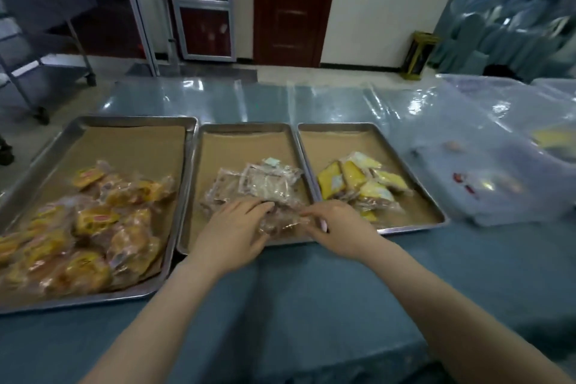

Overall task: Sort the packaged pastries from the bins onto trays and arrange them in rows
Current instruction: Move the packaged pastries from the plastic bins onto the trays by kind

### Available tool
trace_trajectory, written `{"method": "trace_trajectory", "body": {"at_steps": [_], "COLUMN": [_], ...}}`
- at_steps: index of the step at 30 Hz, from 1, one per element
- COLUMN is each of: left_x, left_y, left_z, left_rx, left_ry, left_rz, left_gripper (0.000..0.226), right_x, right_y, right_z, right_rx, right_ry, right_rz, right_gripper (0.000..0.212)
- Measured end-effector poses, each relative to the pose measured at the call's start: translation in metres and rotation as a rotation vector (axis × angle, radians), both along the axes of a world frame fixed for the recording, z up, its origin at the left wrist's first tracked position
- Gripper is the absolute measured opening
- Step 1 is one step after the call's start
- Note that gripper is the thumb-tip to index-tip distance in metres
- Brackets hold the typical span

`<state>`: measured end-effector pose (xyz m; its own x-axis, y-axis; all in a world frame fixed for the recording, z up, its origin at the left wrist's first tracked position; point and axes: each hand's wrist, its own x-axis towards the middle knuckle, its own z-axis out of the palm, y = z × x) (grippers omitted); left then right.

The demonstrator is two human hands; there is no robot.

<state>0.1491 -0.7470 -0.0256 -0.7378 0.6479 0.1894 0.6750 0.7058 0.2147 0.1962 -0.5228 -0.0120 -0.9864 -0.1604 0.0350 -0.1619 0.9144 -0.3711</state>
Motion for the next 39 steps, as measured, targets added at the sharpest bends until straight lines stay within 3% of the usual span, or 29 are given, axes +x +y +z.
{"method": "trace_trajectory", "body": {"at_steps": [11,19,28,33,36,39], "left_x": [-0.026,-0.073,-0.087,-0.082,-0.08,-0.082], "left_y": [0.183,0.322,0.443,0.503,0.552,0.607], "left_z": [0.068,0.077,0.079,0.077,0.086,0.091], "left_rx": [0.184,0.383,0.394,0.43,0.499,0.445], "left_ry": [0.055,-0.049,-0.062,-0.072,-0.119,-0.191], "left_rz": [-0.081,-0.128,-0.134,-0.029,0.01,0.002], "left_gripper": [0.05,0.045,0.044,0.044,0.044,0.052], "right_x": [-0.003,-0.008,-0.014,-0.049,-0.069,-0.077], "right_y": [0.178,0.311,0.483,0.608,0.659,0.686], "right_z": [0.05,0.085,0.105,0.088,0.069,0.044], "right_rx": [-0.152,-0.063,0.016,0.055,0.193,0.4], "right_ry": [0.231,0.279,0.395,0.075,-0.261,-0.522], "right_rz": [-0.26,-0.416,-0.501,-0.429,-0.293,-0.169], "right_gripper": [0.024,0.02,0.019,0.025,0.044,0.067]}}
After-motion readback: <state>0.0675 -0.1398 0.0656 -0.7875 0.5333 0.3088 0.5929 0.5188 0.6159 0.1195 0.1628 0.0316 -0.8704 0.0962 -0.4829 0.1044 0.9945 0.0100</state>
